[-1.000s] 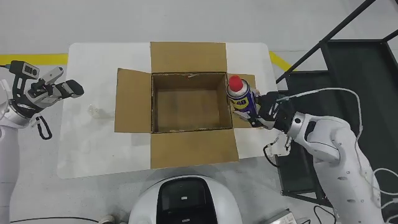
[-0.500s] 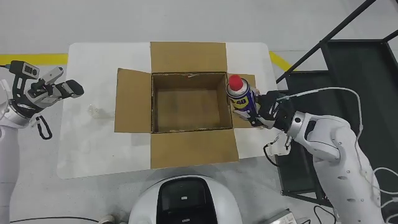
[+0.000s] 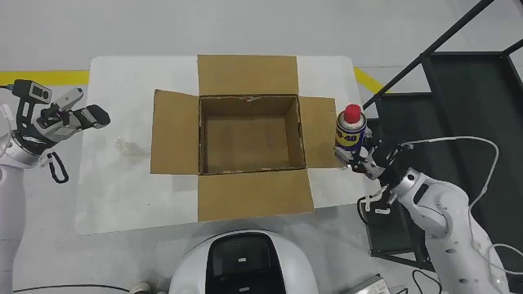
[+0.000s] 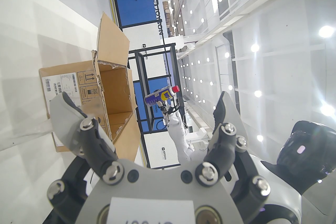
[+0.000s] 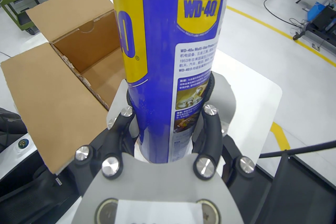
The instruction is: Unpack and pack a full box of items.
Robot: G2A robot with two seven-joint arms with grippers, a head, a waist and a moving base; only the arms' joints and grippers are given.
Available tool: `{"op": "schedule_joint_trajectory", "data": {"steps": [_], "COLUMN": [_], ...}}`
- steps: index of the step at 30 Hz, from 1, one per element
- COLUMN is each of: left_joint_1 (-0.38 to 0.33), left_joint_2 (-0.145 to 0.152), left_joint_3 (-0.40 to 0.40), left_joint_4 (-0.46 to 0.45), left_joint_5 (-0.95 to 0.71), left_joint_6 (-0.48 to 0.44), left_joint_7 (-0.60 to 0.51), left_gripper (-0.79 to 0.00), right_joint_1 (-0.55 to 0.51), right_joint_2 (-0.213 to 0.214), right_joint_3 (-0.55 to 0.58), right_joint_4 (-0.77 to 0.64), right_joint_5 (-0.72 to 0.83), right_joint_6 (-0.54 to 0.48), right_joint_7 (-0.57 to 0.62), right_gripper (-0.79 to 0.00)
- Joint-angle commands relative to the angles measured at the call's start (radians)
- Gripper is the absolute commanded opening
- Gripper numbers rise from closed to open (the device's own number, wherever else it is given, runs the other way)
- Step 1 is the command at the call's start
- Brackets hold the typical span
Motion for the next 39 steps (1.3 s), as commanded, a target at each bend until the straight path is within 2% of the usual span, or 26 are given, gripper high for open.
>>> {"op": "schedule_joint_trajectory", "data": {"steps": [1,5,7,21,25,28,32,34,39], "left_joint_1": [0.000,0.000,0.000,0.000,0.000,0.000,0.000,0.000,0.000], "left_joint_2": [0.000,0.000,0.000,0.000,0.000,0.000,0.000,0.000,0.000], "left_joint_3": [0.000,0.000,0.000,0.000,0.000,0.000,0.000,0.000,0.000], "left_joint_4": [0.000,0.000,0.000,0.000,0.000,0.000,0.000,0.000,0.000], "left_joint_5": [0.000,0.000,0.000,0.000,0.000,0.000,0.000,0.000,0.000], "left_joint_6": [0.000,0.000,0.000,0.000,0.000,0.000,0.000,0.000,0.000], "left_joint_7": [0.000,0.000,0.000,0.000,0.000,0.000,0.000,0.000,0.000], "left_gripper": [0.000,0.000,0.000,0.000,0.000,0.000,0.000,0.000,0.000], "right_joint_1": [-0.065,-0.141,-0.155,-0.151,-0.143,-0.135,-0.102,-0.090,-0.041], "right_joint_2": [-0.004,-0.012,-0.013,-0.013,-0.013,-0.017,-0.023,-0.028,-0.038], "right_joint_3": [0.017,0.036,0.041,0.037,0.025,0.006,-0.035,-0.063,-0.131], "right_joint_4": [0.027,0.067,0.069,0.068,0.080,0.139,0.247,0.323,0.463], "right_joint_5": [-0.038,-0.056,-0.067,-0.067,-0.031,0.007,-0.010,-0.037,-0.121], "right_joint_6": [0.028,0.067,0.074,0.076,0.033,0.018,-0.002,-0.008,0.025], "right_joint_7": [-0.118,-0.262,-0.286,-0.271,-0.240,-0.270,-0.392,-0.511,-0.697], "right_gripper": [-0.785,-0.785,-0.785,-0.785,-0.785,-0.785,-0.785,-0.785,-0.785]}}
